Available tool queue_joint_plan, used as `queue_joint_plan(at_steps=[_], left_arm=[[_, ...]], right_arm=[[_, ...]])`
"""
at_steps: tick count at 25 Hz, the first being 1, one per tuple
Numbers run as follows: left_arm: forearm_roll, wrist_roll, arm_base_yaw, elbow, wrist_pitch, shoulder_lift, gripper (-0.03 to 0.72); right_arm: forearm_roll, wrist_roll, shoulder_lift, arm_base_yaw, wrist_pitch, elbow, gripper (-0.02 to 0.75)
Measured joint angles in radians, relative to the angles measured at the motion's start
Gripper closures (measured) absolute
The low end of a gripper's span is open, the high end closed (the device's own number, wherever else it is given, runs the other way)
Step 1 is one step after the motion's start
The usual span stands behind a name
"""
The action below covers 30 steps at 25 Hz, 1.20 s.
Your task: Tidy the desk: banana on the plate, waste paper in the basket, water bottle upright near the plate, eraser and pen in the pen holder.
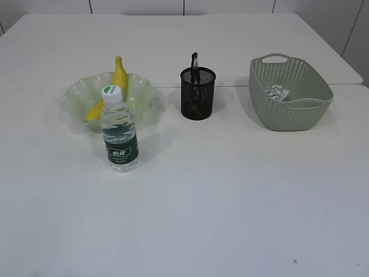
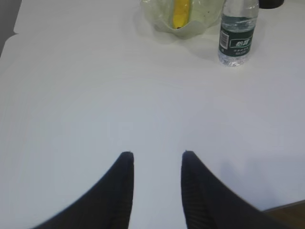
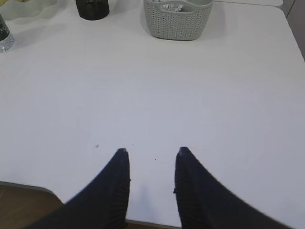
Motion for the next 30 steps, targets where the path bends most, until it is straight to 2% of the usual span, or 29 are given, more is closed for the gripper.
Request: queue_joint_plan(at_steps=[30], left_arm=[[0.027, -0.002, 0.000, 0.000, 0.000, 0.000, 0.452]], right_arm=[[0.000, 0.000, 0.000, 0.000, 0.000, 0.000, 0.496]])
